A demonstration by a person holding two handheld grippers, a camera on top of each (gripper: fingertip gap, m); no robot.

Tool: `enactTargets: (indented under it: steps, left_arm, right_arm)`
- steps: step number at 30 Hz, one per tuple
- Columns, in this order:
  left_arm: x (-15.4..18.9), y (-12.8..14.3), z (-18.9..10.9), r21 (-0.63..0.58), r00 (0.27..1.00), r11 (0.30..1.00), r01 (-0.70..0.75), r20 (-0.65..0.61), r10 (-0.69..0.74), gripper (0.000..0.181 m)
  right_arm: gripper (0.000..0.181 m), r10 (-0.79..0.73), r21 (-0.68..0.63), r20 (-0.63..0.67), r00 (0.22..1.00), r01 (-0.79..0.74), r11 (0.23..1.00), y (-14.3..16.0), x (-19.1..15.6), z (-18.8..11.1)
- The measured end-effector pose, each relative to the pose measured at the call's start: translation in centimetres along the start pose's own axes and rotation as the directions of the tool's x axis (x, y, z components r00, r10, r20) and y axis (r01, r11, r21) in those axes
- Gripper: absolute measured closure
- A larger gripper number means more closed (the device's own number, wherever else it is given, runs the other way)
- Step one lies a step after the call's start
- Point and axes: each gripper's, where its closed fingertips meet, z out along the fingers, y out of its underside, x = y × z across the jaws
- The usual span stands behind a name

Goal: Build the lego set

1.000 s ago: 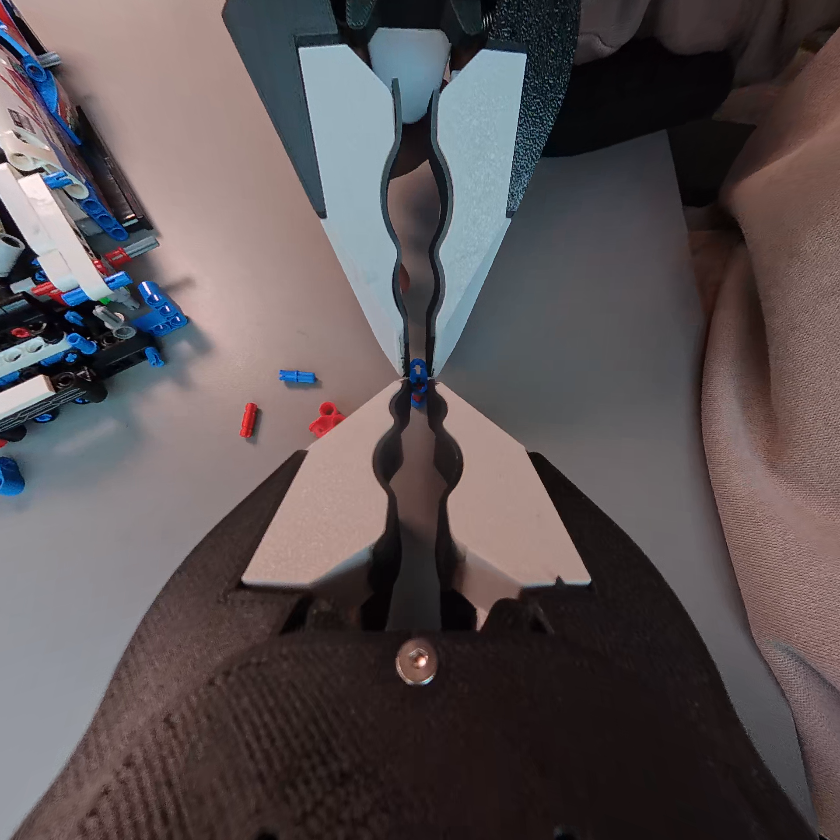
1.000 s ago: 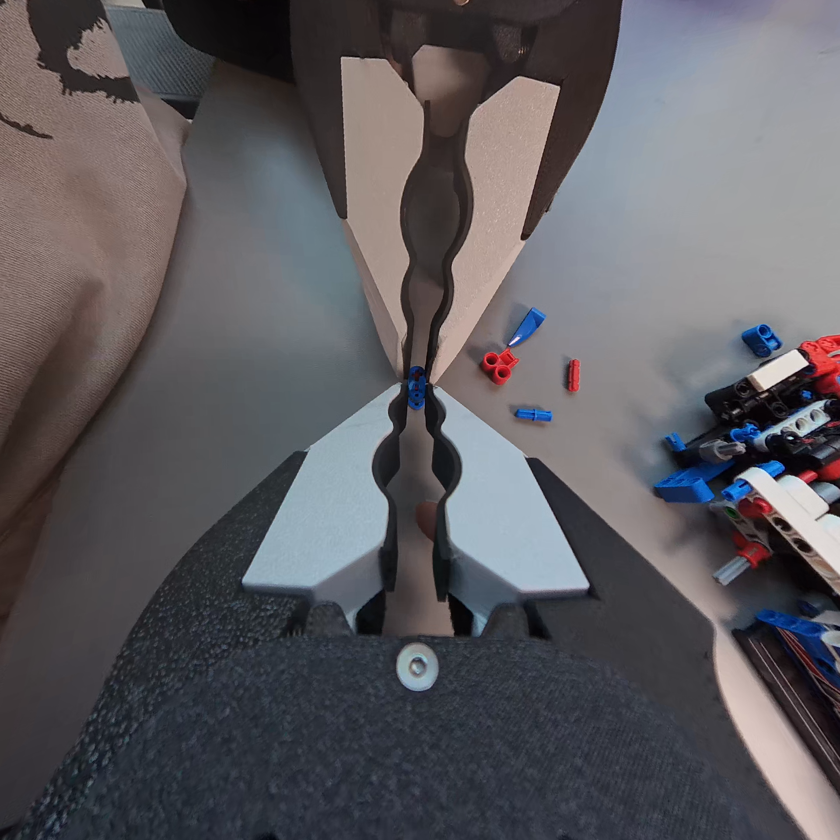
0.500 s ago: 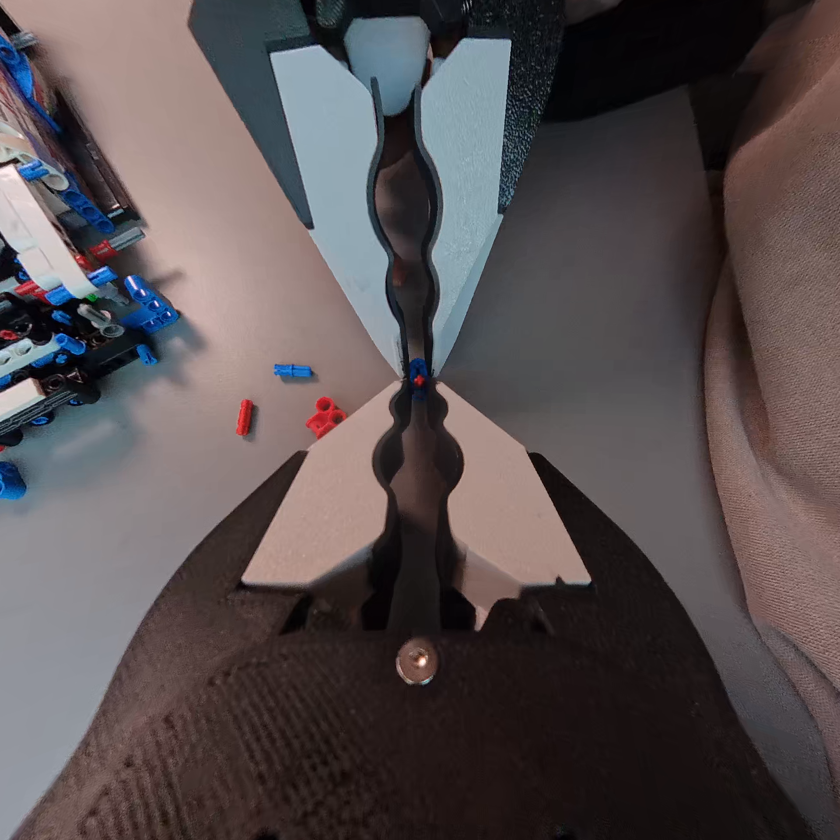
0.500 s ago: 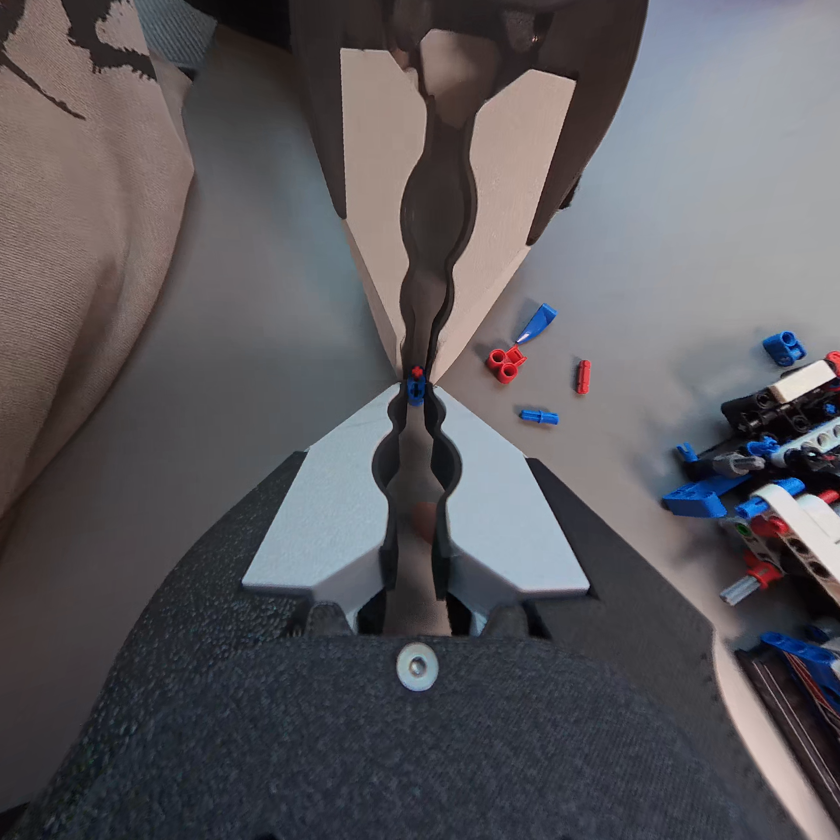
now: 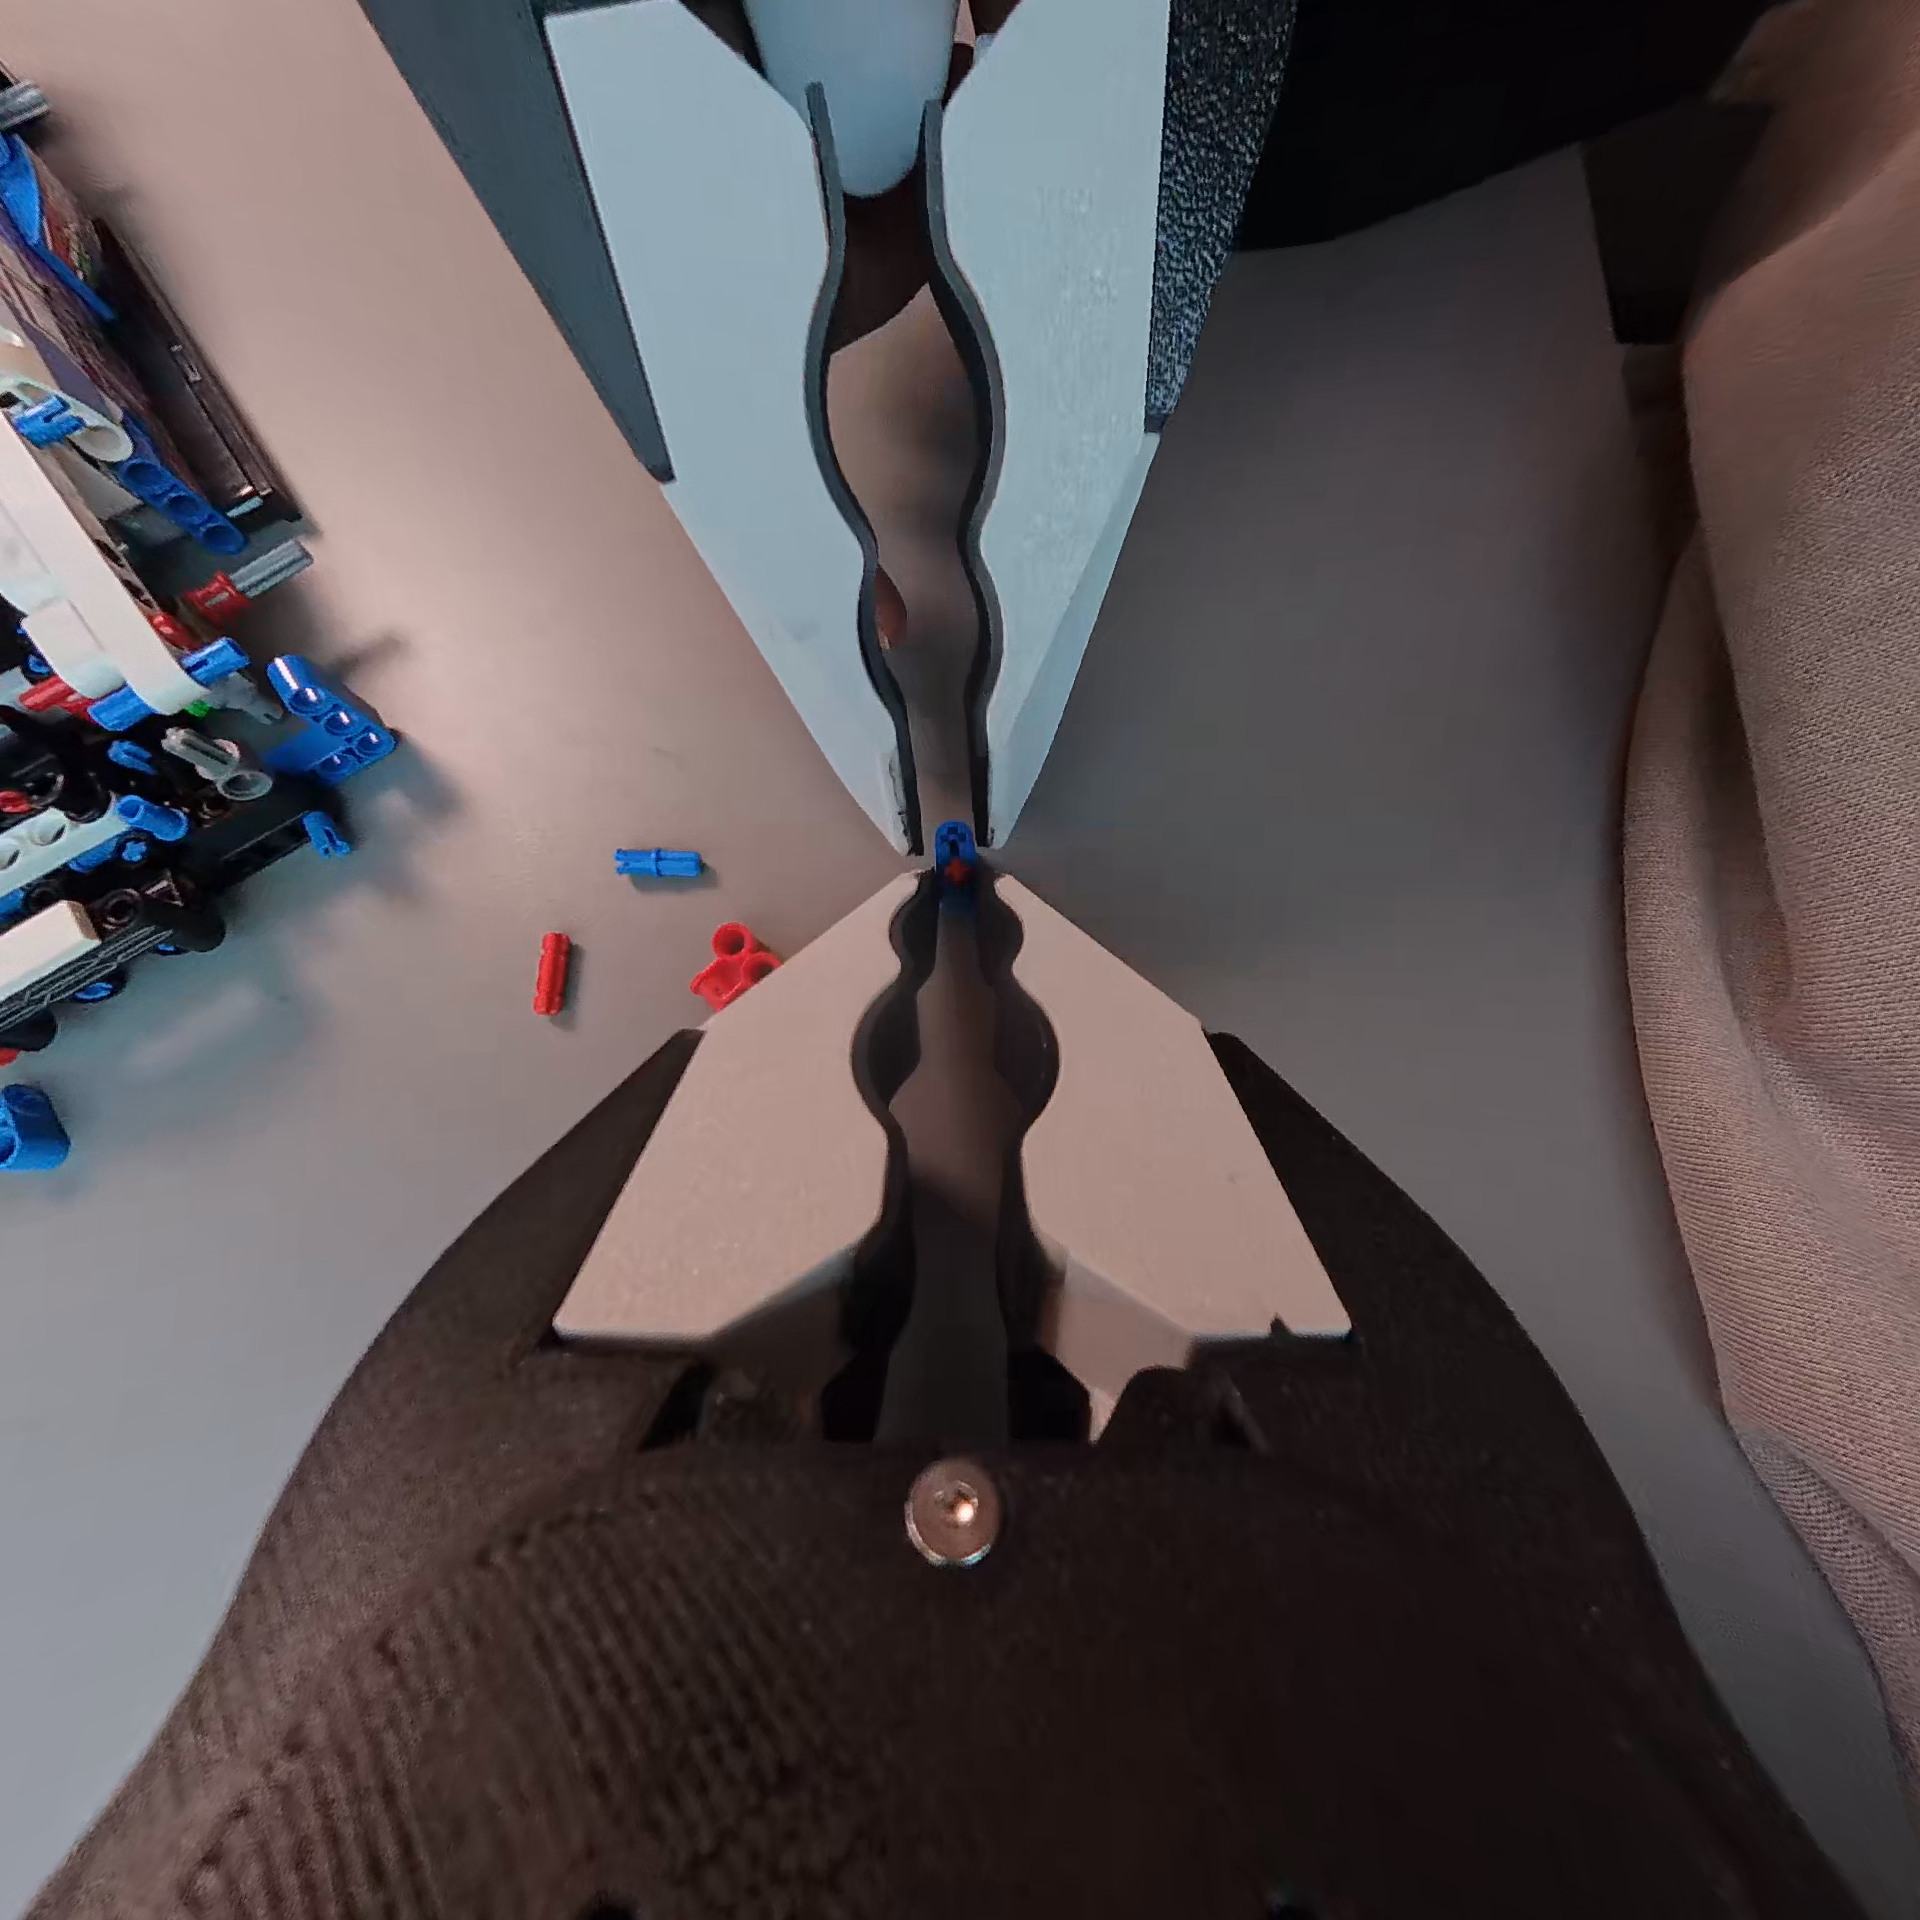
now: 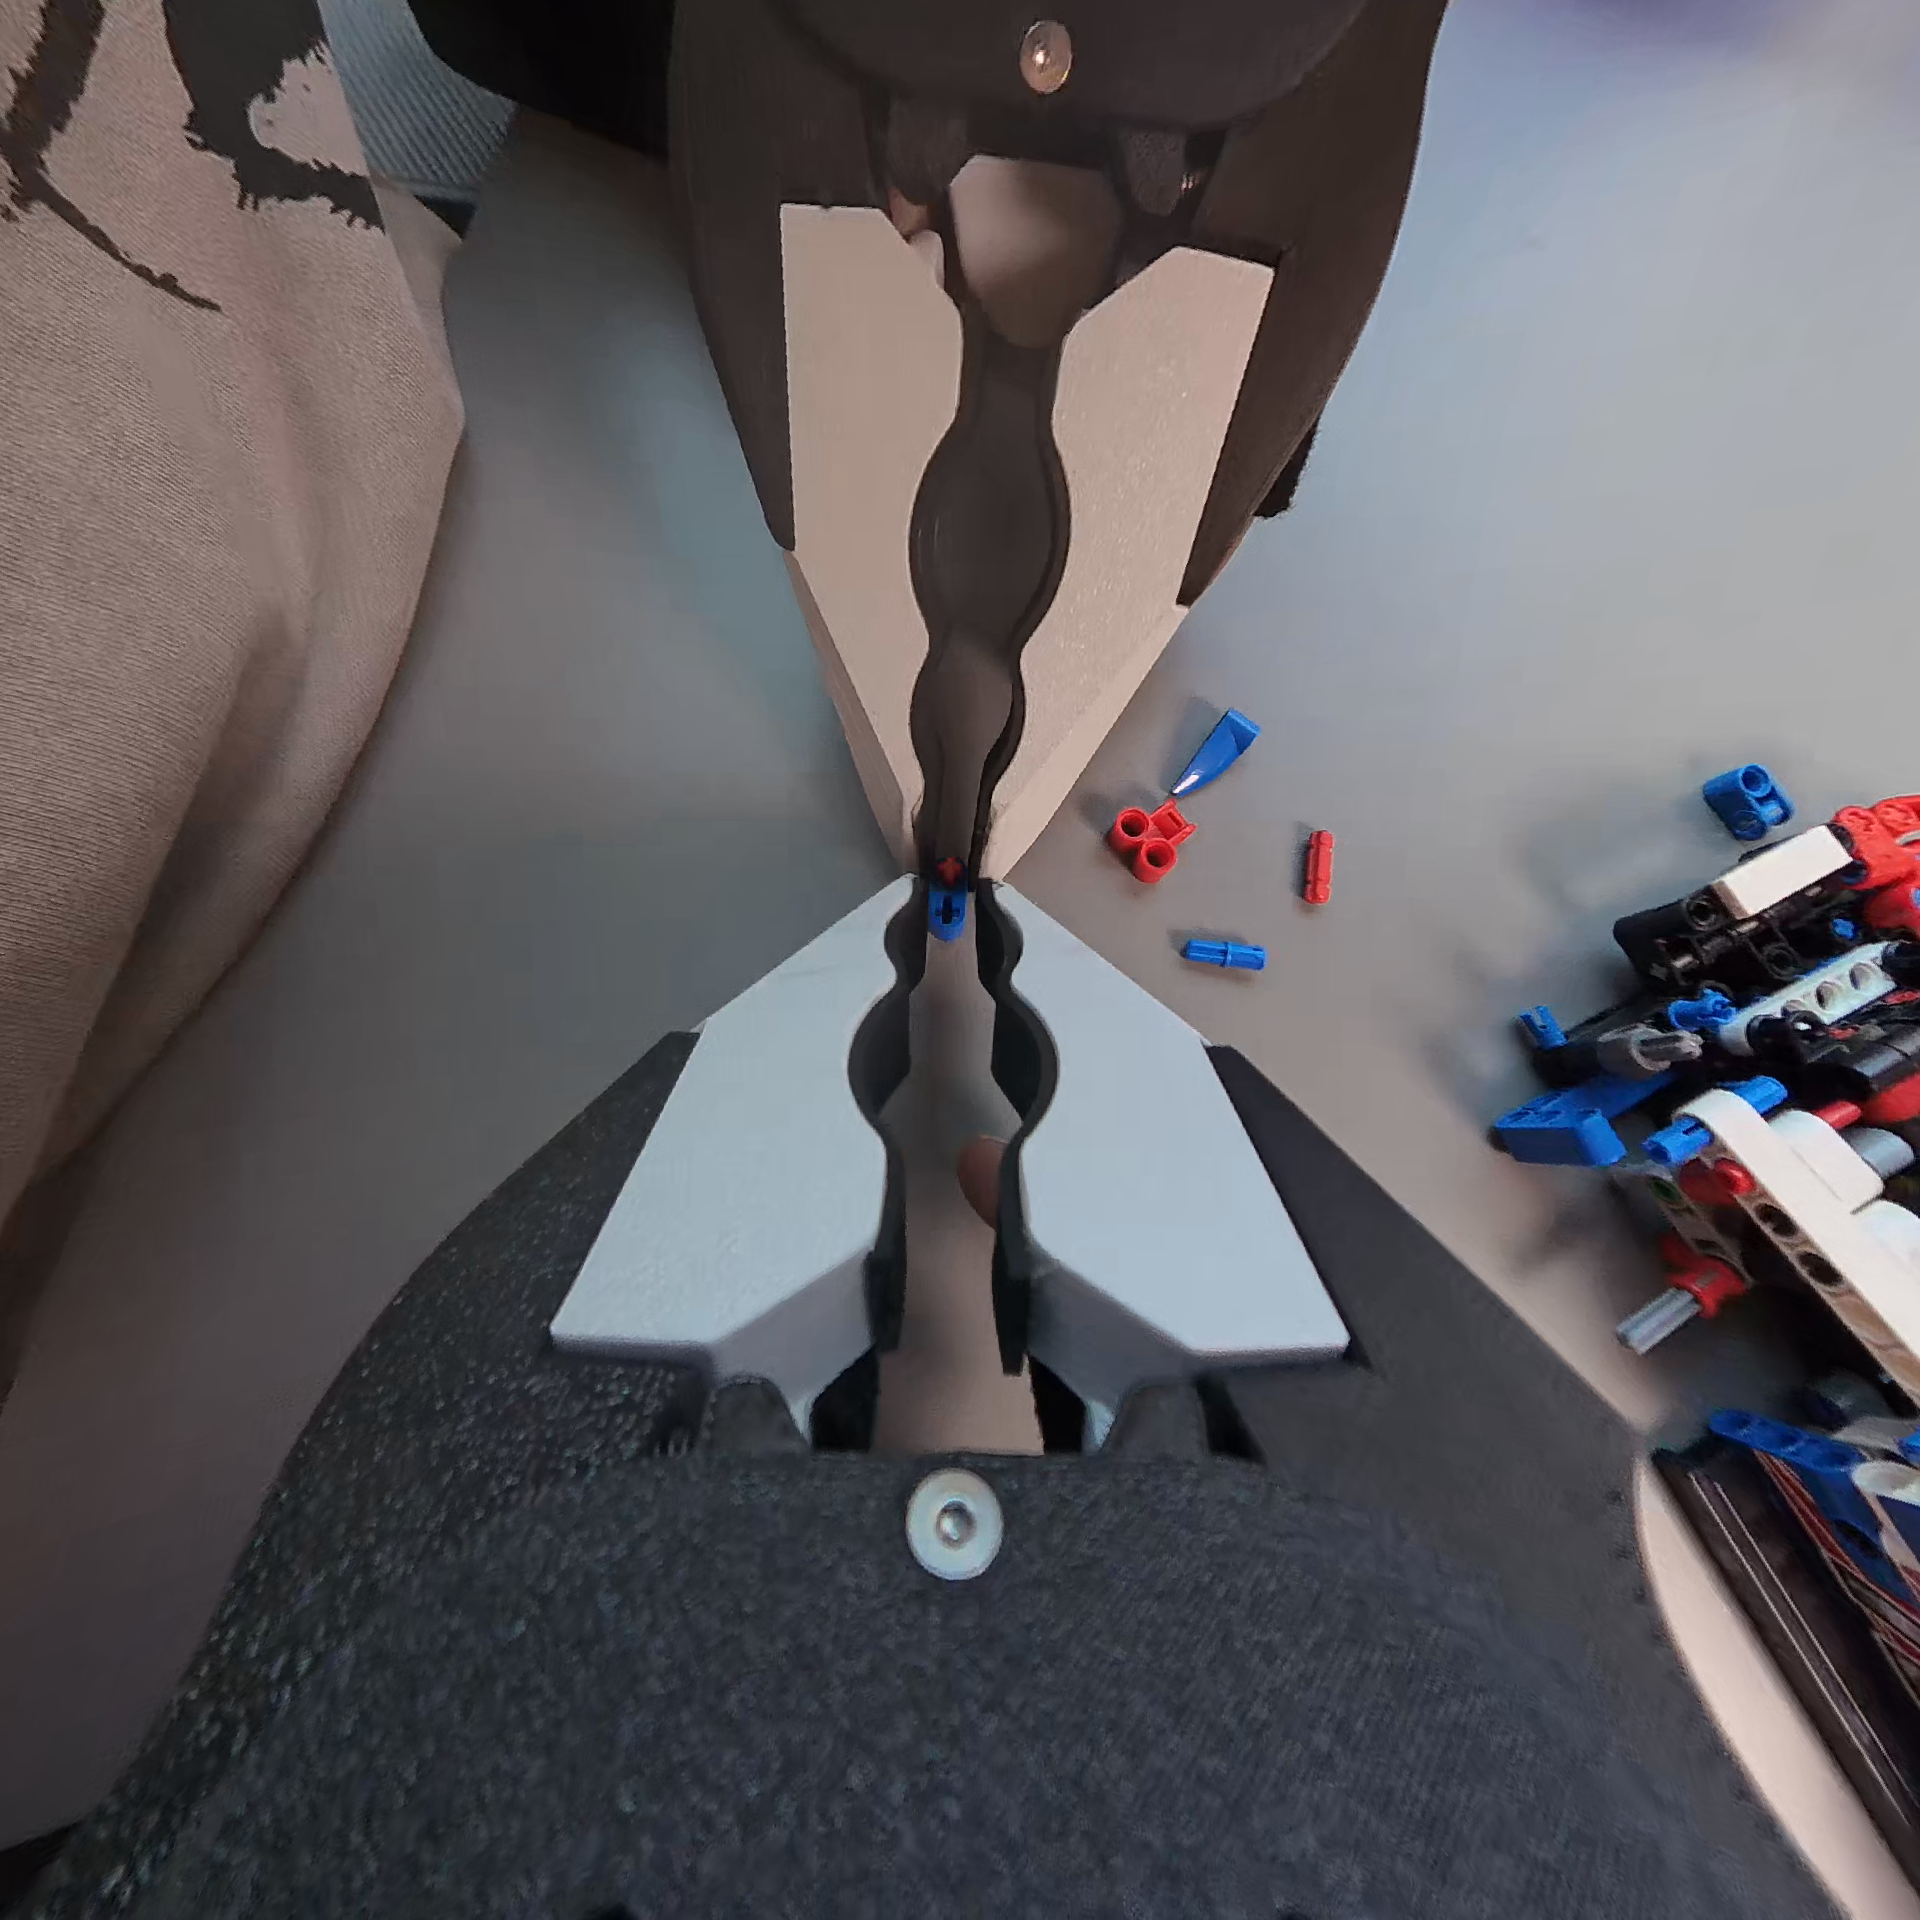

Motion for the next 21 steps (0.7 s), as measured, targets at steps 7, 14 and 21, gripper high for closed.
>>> enactTargets:
  steps: [7,14,21]
  left_arm:
    - [-0.02,0.09,0.11,-0.029,1.0,0.999,-0.015,-0.005,0.015,0.176]
    - [0.01,0.15,0.22,-0.062,0.999,0.998,-0.033,-0.029,0.031,0.175]
    - [-0.4,0.23,-0.55,-0.001,0.993,0.996,0.092,-0.075,-0.092,0.176]
  right_arm:
    - [0.181,0.02,-0.089,-0.012,1.0,-0.021,0.996,0.29,-0.04,0.36]
    - [0.181,0.018,-0.163,-0.009,1.0,-0.02,0.986,0.44,-0.11,0.48]
    - [0.171,0.001,-0.035,-0.052,0.999,-0.003,0.999,0.29,-0.2,-0.17]
